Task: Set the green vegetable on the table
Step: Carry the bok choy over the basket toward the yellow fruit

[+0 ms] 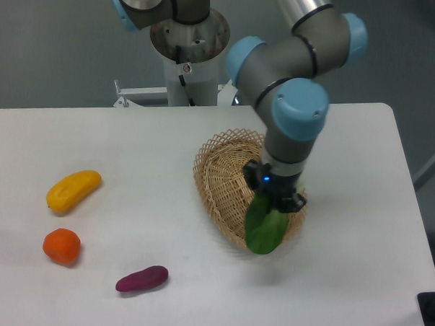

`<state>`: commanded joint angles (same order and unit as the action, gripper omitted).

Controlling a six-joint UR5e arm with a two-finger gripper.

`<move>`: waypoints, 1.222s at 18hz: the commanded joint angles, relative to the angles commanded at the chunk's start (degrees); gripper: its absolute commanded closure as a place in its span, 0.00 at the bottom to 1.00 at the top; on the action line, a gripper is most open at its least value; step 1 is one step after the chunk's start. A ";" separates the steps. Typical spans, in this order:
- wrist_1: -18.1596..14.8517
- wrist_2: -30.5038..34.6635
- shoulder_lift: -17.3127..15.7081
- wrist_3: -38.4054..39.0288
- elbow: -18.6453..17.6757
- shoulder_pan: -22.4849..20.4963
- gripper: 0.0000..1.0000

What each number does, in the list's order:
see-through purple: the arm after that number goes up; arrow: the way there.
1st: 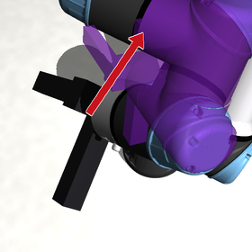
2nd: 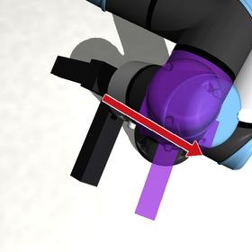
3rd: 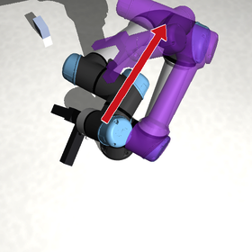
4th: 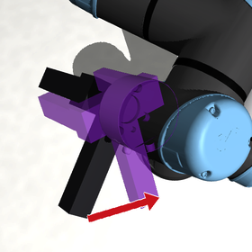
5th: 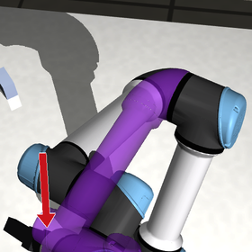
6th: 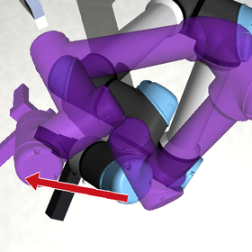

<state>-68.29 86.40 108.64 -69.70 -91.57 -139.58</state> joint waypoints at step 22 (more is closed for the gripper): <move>6.68 -7.38 -6.69 4.48 -16.71 19.69 0.14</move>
<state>-61.61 79.01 101.95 -65.22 -108.28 -119.89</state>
